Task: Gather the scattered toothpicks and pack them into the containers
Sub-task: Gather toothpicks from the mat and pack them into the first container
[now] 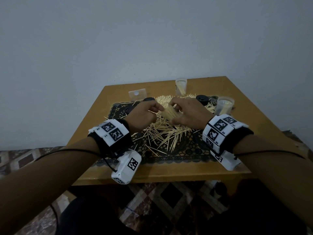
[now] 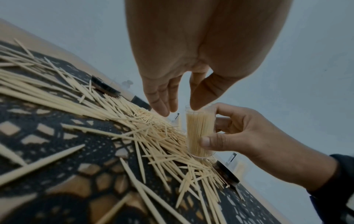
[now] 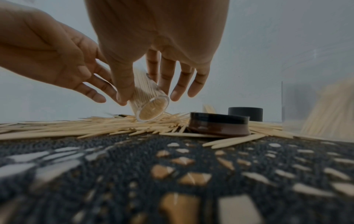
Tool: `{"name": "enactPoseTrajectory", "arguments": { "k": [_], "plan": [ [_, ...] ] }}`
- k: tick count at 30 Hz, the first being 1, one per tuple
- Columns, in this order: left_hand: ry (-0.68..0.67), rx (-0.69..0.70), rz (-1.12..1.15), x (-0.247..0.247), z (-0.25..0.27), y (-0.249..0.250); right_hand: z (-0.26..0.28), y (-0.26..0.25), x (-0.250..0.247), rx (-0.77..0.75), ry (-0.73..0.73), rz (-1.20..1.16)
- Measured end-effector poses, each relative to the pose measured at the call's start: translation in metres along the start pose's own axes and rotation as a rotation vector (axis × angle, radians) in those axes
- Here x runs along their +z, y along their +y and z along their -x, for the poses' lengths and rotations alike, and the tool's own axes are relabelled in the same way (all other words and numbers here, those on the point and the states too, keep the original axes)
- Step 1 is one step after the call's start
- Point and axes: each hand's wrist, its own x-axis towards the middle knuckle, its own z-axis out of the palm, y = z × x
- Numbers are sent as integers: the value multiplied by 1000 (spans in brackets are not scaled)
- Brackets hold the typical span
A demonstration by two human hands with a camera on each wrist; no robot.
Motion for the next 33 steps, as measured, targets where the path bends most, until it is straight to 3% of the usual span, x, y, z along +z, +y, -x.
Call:
{"name": "enactPoseTrajectory", "arguments": {
  "k": [5,9,12,15,17,19,33],
  "plan": [
    [-39,22,-13,0,0,0,0,-1,0,-12,-1,-8],
    [124,27,54,-2,-2,-6,0,1,0,-12,20,-10],
    [168,32,-276,-10,-3,-15,0,0,0,-21,28,-8],
    [-3,7,-653,-19,-4,-26,0,-1,0,-24,34,-10],
    [-140,-24,-769,-20,-4,-31,1,-2,0,-27,36,-15],
    [-175,-3,-794,-17,-3,-33,1,-3,0,-28,36,-18],
    [43,99,-689,-15,-5,-31,-2,2,3,-14,40,13]
  ]
}}
